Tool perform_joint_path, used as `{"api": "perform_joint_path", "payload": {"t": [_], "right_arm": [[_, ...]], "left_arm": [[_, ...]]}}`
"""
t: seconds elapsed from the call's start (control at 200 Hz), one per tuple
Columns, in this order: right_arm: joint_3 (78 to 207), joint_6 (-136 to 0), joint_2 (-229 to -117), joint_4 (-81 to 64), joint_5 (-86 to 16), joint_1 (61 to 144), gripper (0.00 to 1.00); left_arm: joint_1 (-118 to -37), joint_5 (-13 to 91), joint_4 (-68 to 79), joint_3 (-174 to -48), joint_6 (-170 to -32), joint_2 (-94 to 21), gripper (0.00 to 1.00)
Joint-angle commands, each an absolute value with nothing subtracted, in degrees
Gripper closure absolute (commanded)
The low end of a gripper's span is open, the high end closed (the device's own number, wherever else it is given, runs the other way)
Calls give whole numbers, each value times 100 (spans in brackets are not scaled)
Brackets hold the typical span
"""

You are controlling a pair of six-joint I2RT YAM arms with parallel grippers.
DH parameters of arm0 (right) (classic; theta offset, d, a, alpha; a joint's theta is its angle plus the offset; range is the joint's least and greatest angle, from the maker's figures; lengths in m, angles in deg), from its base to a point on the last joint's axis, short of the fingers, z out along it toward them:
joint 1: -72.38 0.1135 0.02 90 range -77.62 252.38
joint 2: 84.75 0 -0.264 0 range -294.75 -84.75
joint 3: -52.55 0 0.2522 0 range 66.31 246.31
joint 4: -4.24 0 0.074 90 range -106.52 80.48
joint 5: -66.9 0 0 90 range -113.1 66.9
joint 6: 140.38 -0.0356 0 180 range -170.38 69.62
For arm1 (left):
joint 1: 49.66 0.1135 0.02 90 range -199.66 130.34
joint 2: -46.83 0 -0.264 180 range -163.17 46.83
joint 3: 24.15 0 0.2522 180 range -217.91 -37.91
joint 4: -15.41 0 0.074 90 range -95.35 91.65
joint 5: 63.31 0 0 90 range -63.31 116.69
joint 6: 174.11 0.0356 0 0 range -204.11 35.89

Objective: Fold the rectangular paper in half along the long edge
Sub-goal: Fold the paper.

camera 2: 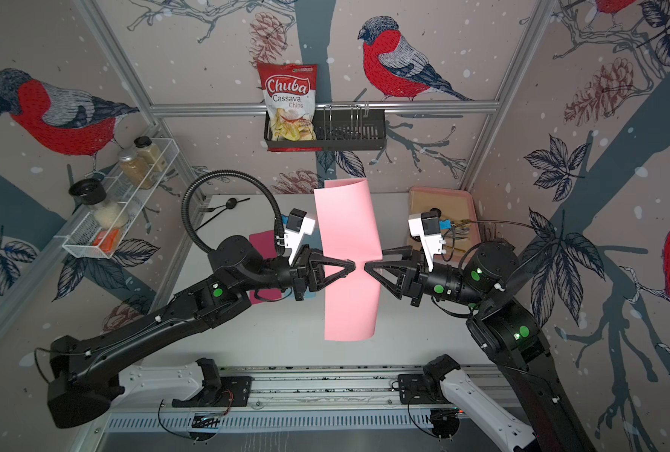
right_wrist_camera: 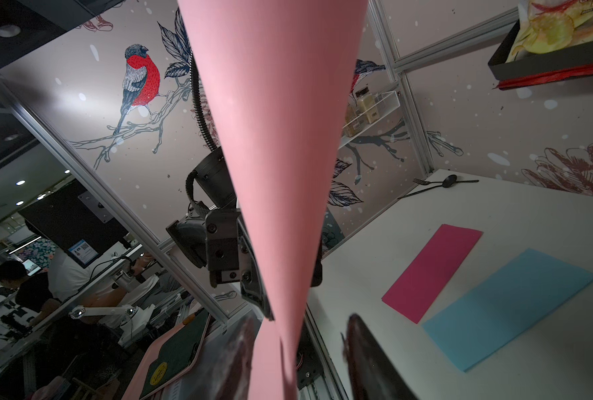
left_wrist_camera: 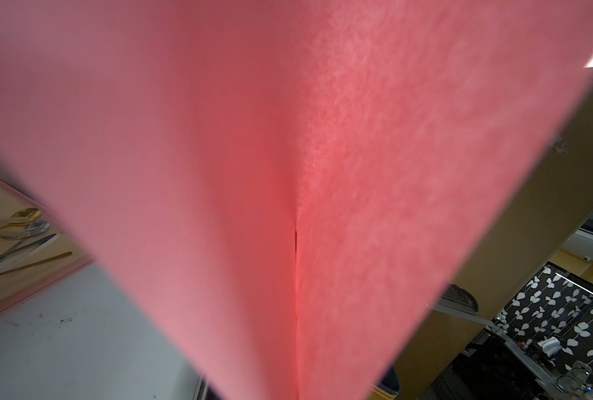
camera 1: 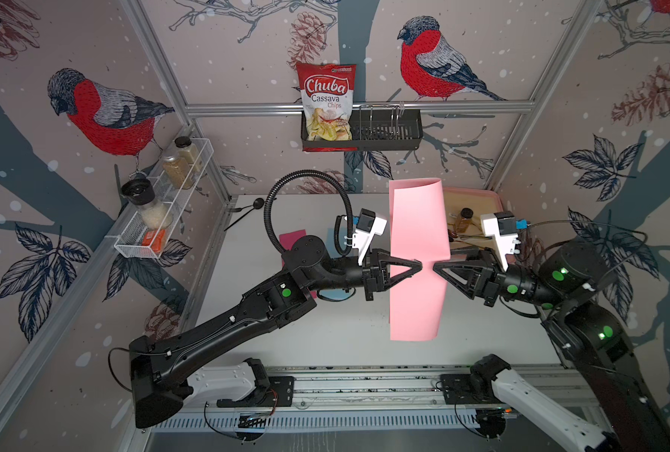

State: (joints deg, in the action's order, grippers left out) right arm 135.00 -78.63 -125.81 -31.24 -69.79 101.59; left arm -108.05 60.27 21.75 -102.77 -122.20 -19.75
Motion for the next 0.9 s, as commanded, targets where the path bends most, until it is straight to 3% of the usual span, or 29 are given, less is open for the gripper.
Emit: {"api": "perform_joint_path", "payload": {"t": [0.0, 0.125, 0.32, 0.5, 0.535, 0.625, 0.695, 0.8, 0.895], "right_arm": [[13576, -7800, -12581, -3114, -7111, 10153, 78], [13670, -7834, -12541, -3089, -7291, 10152, 92], [13759, -8002, -12438, -2864, -7450, 10152, 89], [13759, -8114, -12437, -2717, -7601, 10152, 97], [13759, -8128, -12457, -2727, -7601, 10152, 94], [13786, -8051, -12518, -2905, -7472, 10155, 70], [13792, -7957, -12568, -3068, -7437, 10154, 66], [13773, -7860, -12598, -3185, -7403, 10151, 87], [13806, -7827, -12581, -3216, -7386, 10153, 99]], "left_arm": [[-10811, 6214, 2785, -10230, -12382, -1927, 100], [-10810, 6204, 2820, -10211, -12384, -1882, 100], [-10808, 6233, 2845, -10210, -12349, -1880, 100], [-10811, 6230, 2930, -10203, -12341, -1869, 100], [-10810, 6231, 2929, -10204, -12332, -1853, 100], [-10806, 6214, 2912, -10210, -12319, -1828, 100], [-10810, 6198, 2881, -10218, -12296, -1812, 100], [-10811, 6185, 2843, -10216, -12285, -1794, 100], [-10810, 6175, 2804, -10208, -12268, -1794, 100]]}}
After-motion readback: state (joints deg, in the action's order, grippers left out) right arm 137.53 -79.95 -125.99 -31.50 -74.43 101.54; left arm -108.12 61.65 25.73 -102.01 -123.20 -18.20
